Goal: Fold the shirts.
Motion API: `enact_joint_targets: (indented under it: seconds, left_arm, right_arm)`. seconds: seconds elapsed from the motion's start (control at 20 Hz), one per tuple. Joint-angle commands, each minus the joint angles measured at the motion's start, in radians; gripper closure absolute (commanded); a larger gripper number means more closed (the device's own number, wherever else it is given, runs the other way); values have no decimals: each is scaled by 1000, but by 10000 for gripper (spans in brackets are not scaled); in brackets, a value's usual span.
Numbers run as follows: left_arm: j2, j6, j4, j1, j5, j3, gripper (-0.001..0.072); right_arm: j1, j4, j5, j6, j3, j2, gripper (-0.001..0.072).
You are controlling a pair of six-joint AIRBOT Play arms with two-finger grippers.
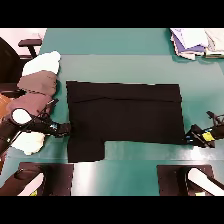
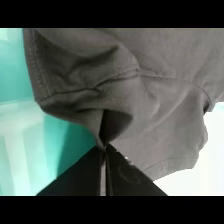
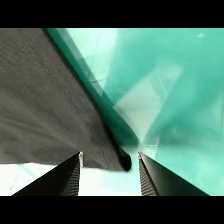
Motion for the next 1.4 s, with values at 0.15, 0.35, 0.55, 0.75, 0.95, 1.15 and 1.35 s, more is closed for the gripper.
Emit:
enact_joint_targets:
  seconds: [0.15, 0.35, 0.55, 0.75, 0.95, 1.15, 1.35]
  left_arm:
    - [1, -1, 57, 1, -40, 4, 685]
    - [115, -66, 165, 1, -131, 4, 688]
    - [313, -118, 169, 1, -353, 4, 687]
    - [354, -158, 97, 1, -408, 45, 687]
    - [199, -77, 97, 1, -198, 179, 687]
    - [-114, 3, 121, 1, -18, 359, 685]
    - [-424, 59, 119, 1, 32, 549, 684]
  right_arm:
    - [116, 58, -89, -6, -40, -56, 668]
    - [149, -34, 8, -19, 11, 33, 694]
    - [148, -169, 195, -19, 80, 209, 694]
    - [172, -193, 223, 26, 149, 316, 695]
    - [298, -196, 157, 60, 298, 184, 695]
    - [373, -195, 82, 71, 491, -50, 694]
    - [397, -191, 40, 71, 680, -277, 694]
